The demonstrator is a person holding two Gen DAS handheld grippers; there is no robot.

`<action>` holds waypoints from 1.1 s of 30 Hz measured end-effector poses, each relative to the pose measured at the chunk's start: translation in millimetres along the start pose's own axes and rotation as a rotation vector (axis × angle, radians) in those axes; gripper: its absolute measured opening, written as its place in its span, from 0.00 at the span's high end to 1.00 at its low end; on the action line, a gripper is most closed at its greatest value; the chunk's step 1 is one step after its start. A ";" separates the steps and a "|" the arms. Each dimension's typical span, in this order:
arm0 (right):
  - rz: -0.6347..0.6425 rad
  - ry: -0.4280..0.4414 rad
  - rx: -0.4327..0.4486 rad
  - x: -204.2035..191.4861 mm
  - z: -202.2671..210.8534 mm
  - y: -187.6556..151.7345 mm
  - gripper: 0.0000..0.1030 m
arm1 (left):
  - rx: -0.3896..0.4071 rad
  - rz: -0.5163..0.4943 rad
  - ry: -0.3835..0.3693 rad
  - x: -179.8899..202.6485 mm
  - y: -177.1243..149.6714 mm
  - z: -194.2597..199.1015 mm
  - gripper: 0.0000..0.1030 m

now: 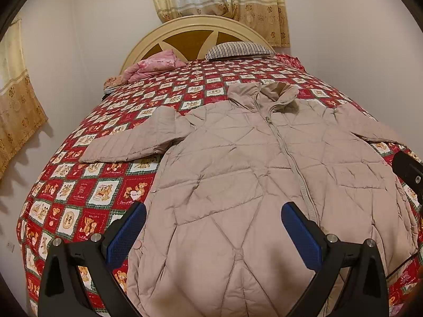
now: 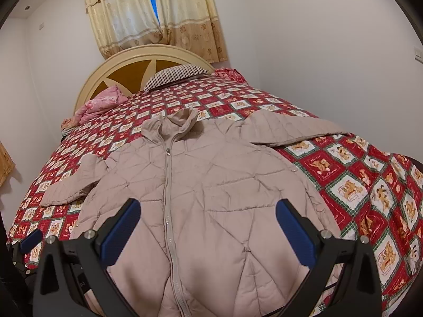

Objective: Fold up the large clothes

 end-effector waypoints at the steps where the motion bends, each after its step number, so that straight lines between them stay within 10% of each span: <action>1: 0.001 0.000 -0.003 0.2 -0.6 -0.4 0.00 | 0.001 0.000 0.000 0.3 -0.1 0.0 0.01; 33: 0.001 -0.033 -0.040 7.6 -6.5 -1.3 0.00 | 0.007 0.013 -0.046 3.4 1.5 5.7 0.01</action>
Point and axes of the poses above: each gripper's, at about its wrist camera, not at the fingertips, and z roughly against the way its jaws point, x to its right, y to its top, the point moved 4 cm from there along -z, roughly the way its jaws point, and after that the axes turned 13 degrees about y, right-handed, at the moved point
